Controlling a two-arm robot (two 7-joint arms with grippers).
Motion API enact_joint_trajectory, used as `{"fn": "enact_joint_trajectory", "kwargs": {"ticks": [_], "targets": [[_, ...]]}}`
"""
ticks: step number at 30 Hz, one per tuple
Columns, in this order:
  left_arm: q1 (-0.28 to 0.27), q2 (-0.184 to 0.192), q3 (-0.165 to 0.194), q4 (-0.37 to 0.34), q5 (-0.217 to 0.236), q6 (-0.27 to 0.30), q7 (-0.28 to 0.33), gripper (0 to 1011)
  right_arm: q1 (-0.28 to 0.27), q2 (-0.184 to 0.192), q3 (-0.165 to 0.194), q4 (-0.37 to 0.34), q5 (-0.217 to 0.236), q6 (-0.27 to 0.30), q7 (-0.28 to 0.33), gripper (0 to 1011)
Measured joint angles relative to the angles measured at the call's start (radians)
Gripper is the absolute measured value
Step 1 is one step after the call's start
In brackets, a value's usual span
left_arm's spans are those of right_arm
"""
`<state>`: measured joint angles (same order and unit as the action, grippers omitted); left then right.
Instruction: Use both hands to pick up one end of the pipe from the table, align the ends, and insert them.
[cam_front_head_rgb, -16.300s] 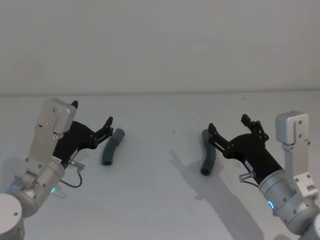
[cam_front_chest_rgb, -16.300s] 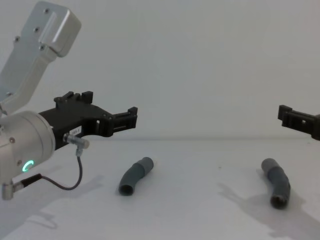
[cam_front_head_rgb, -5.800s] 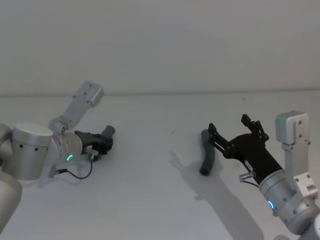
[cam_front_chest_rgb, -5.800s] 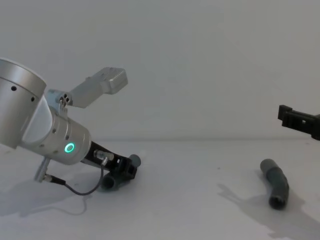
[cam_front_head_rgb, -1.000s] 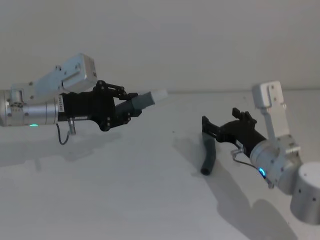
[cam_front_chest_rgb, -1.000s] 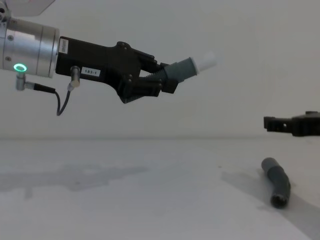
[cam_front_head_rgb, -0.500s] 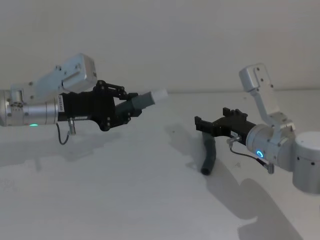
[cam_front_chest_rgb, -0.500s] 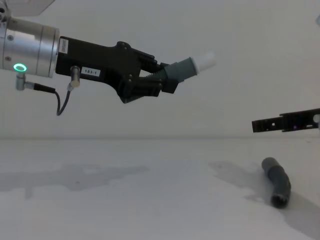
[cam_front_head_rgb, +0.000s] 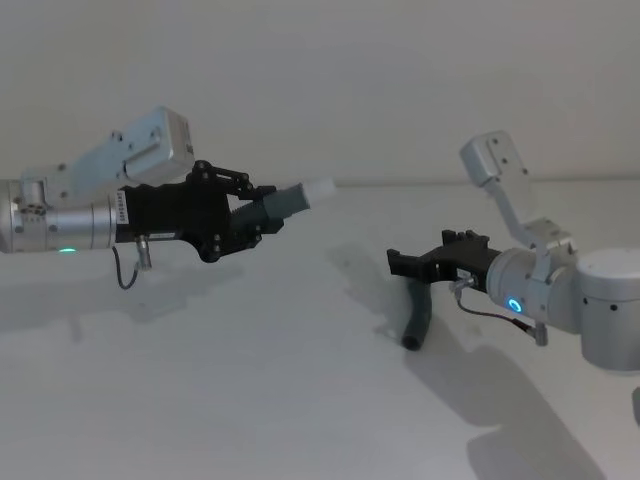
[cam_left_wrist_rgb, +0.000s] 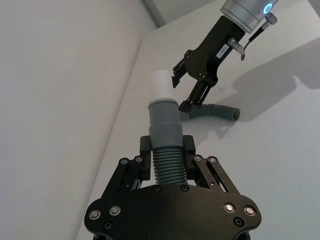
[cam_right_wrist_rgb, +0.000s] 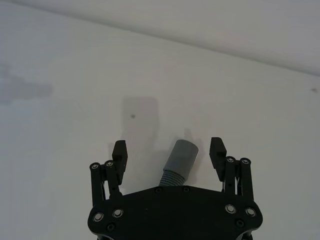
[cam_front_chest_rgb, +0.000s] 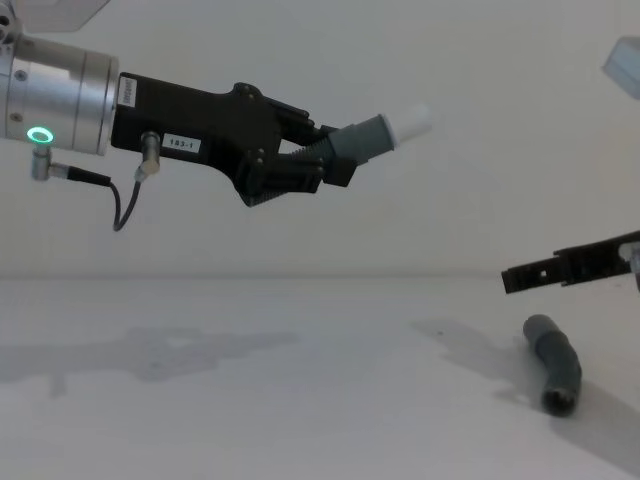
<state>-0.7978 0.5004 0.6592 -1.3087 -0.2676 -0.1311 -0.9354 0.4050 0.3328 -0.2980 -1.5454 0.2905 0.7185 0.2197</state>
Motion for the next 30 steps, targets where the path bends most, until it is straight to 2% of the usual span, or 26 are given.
{"fn": "enact_joint_trajectory", "kwargs": {"ticks": [17,30], "targets": [[0.0,0.0,0.0,0.0,0.0,0.0,0.0,336,0.022,-0.005,-0.024,0.056,-0.027,0.037,0.012,1001],[0.0,0.0,0.0,0.0,0.0,0.0,0.0,336,0.013,-0.006,-0.017,0.092,-0.031,0.048,0.022,1001]]}}
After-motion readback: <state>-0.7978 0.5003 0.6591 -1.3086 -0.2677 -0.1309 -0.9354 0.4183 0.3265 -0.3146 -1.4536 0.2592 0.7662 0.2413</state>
